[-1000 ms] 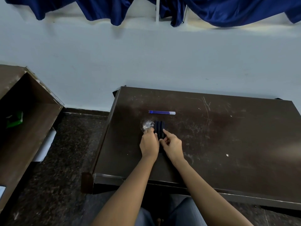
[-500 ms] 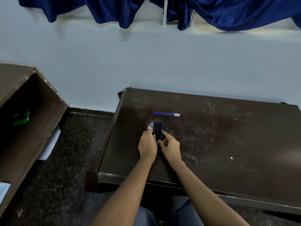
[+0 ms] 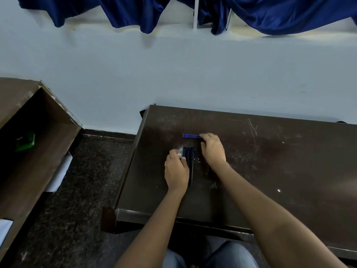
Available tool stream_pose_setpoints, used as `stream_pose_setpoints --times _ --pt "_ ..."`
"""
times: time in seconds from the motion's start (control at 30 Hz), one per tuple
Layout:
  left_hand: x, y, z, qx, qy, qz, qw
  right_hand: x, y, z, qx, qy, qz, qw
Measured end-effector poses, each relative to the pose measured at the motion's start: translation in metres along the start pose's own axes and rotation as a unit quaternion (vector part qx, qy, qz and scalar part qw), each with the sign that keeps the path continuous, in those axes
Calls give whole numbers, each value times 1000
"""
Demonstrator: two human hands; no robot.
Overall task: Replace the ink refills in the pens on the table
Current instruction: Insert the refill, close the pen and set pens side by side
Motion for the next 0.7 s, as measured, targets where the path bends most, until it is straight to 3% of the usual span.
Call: stream_pose_setpoints --times 0.27,0.43,0.7 --pt "8 14 -12 1 32 30 999 23 -46 -6 -27 140 186 972" --pt "20 19 -25 16 44 65 997 18 -32 -12 -23 175 173 969" --pt "75 38 -42 12 -14 182 983 -16 33 -54 99 164 123 974"
Point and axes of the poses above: each hand's wrist, its own y-axis away from the middle knuckle, its own x-axis out of the palm, z = x × y, the point moved 10 cm from there along -y, towards the middle knuckle, and after that the axes turned 12 degrees about -x, right-handed, at the moved point
